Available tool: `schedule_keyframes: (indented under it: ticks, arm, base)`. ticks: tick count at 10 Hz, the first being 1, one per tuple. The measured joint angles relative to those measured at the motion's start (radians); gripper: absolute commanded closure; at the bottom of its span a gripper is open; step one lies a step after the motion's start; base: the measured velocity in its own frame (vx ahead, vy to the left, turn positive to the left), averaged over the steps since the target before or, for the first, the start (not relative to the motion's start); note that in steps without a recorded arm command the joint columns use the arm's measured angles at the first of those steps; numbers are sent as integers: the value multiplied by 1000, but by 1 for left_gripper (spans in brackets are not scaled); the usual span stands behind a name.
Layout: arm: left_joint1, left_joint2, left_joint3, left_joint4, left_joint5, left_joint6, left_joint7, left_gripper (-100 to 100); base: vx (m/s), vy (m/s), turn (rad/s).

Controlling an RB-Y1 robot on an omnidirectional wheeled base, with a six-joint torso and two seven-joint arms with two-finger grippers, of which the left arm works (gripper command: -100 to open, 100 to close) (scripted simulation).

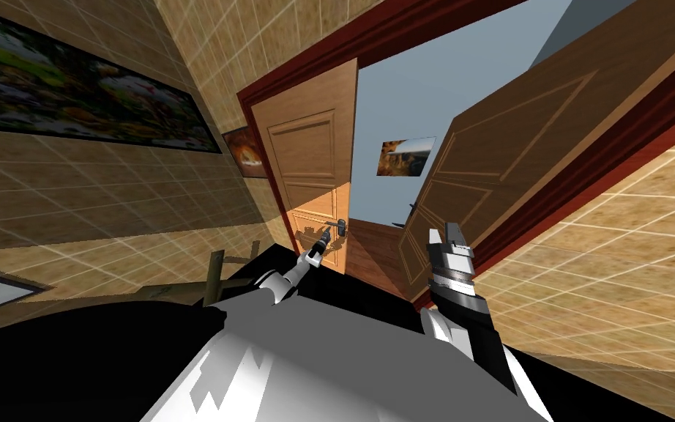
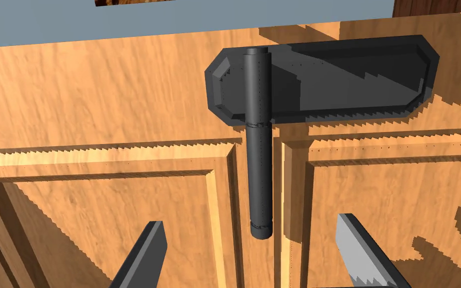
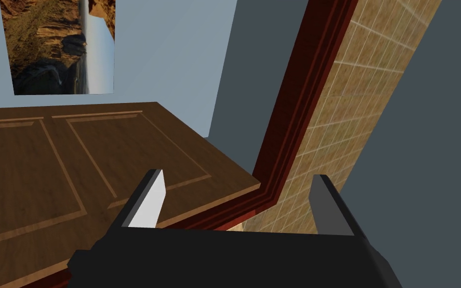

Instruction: Push the door open

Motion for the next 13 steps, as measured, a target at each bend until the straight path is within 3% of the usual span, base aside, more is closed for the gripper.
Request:
schedule_keyframes:
  ticks: [7,8,13]
  arm:
    - [-3,-3,18,13,3,-6,-10,-100]
    - [-3,-4,18,12,3,-7,-11,100]
    - [-2,-3,18,14,3,-4,-11,100]
  base:
    - [183,-21,-22]
    - [-21,-4,3]
    - [-13,1,-3]
